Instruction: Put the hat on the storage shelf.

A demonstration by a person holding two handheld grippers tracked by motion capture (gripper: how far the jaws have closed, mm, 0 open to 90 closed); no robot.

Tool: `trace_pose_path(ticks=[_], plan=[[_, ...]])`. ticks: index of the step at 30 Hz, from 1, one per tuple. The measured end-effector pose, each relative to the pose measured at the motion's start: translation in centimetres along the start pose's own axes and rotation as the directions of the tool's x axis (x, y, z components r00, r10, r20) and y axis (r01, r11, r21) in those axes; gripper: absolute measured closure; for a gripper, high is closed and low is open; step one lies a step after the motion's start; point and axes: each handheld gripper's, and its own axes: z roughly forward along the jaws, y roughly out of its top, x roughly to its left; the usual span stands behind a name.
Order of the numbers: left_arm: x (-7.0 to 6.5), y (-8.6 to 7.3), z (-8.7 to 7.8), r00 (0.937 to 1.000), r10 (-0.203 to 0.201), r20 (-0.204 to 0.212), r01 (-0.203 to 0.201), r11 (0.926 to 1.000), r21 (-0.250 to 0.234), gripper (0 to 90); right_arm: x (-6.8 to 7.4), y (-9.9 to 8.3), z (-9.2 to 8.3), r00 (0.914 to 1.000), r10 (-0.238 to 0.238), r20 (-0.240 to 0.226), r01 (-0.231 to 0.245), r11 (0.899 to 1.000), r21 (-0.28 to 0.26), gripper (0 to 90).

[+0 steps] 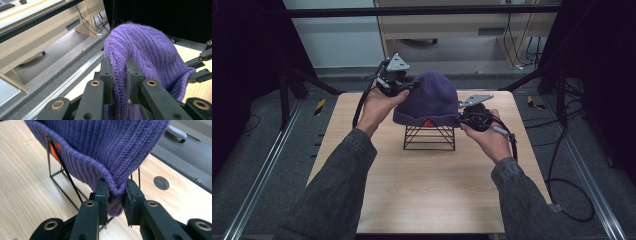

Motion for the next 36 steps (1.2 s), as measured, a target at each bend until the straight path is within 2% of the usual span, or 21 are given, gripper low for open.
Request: trace_pose_path(ticks=[2, 4, 11, 19, 24, 30, 36], plan=[[0.0, -0.2, 0.2, 1.0000, 0.001, 0.001, -0.001, 1.0000, 0.008, 78.4, -0.1, -0.2, 0.3, 1.0000, 0.000, -0.001, 0.000, 1.000, 0.020, 75.0], [0.0, -0.4, 0.5, 1.0000, -0.004, 0.006, 0.004, 0.9999, 0.015, 78.4, -0.2, -0.6, 0.5, 0.9998, 0.018, -0.013, -0.017, 1.000, 0.018, 75.0], [-0.2, -0.6, 0.9, 0.9999, 0.002, 0.011, -0.002, 0.9996, 0.027, 78.3, -0.2, -1.3, 0.7, 0.9996, 0.022, -0.017, -0.021, 1.000, 0.020, 74.9], [-0.6, -1.2, 0.9, 0.9999, 0.013, 0.007, -0.013, 0.9994, 0.033, 78.1, -0.1, -1.4, 1.1, 0.9999, 0.001, -0.016, 0.000, 0.999, 0.048, 74.2], [-0.5, -2.0, 0.9, 0.9999, -0.006, 0.010, 0.006, 0.9987, 0.051, 78.1, -0.1, -1.6, 1.4, 0.9999, 0.005, -0.016, -0.004, 0.999, 0.054, 74.3], [-1.0, -2.2, 1.3, 0.9998, 0.009, 0.019, -0.010, 0.9978, 0.065, 78.0, -0.3, -2.3, 1.9, 0.9996, 0.023, -0.020, -0.021, 0.997, 0.077, 74.1], [-1.2, -3.3, 1.2, 0.9998, -0.013, 0.012, 0.012, 0.9975, 0.070, 78.0, -0.1, -2.7, 2.3, 0.9988, 0.041, -0.025, -0.039, 0.995, 0.090, 73.2]])
